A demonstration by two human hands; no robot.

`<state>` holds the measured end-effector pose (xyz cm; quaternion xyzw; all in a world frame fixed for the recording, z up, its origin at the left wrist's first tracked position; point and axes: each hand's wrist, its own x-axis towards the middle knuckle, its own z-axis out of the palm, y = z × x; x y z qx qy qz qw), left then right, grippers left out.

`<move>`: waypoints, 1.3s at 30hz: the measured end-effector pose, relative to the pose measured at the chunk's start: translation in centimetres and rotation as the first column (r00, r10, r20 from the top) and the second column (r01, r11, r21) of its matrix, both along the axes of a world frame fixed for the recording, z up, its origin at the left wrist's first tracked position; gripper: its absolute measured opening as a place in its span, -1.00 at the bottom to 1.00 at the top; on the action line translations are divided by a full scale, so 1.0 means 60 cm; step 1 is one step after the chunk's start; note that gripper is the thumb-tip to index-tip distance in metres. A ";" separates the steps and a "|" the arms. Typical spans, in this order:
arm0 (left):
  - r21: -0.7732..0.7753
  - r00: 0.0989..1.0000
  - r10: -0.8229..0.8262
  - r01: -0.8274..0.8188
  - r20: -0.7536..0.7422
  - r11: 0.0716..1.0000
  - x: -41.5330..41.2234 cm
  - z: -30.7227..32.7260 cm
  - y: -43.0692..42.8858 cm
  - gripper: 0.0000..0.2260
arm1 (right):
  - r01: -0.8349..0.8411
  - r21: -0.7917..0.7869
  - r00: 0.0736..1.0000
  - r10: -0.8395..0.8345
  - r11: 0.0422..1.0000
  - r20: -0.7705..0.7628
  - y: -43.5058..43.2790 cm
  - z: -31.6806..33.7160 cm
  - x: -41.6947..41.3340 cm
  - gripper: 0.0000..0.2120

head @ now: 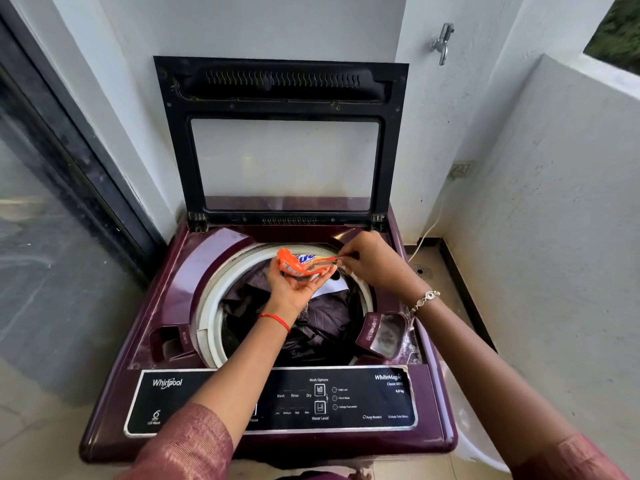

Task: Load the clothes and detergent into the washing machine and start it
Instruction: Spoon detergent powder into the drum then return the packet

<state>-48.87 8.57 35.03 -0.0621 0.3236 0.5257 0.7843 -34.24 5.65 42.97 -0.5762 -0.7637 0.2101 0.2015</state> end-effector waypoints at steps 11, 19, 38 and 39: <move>0.050 0.996 0.073 -0.070 -0.054 0.996 0.009 0.033 -0.040 -0.65 | -0.123 0.414 0.976 0.034 0.902 0.214 -0.019 0.010 -0.013 -0.80; 0.104 0.989 0.142 -0.136 -0.050 0.985 0.014 0.044 -0.050 -0.71 | -0.152 0.483 0.960 0.013 0.862 0.279 -0.060 0.031 -0.046 -0.64; 0.101 0.980 0.029 -0.009 -0.195 0.995 -0.006 0.000 -0.053 -0.68 | 0.161 -0.580 0.479 -0.577 0.799 -0.662 -0.072 -0.036 -0.028 -0.87; 0.093 0.978 0.027 -0.008 -0.208 0.996 -0.008 0.002 -0.053 -0.69 | 0.149 -0.593 0.468 -0.584 0.792 -0.663 -0.073 -0.039 -0.027 -0.87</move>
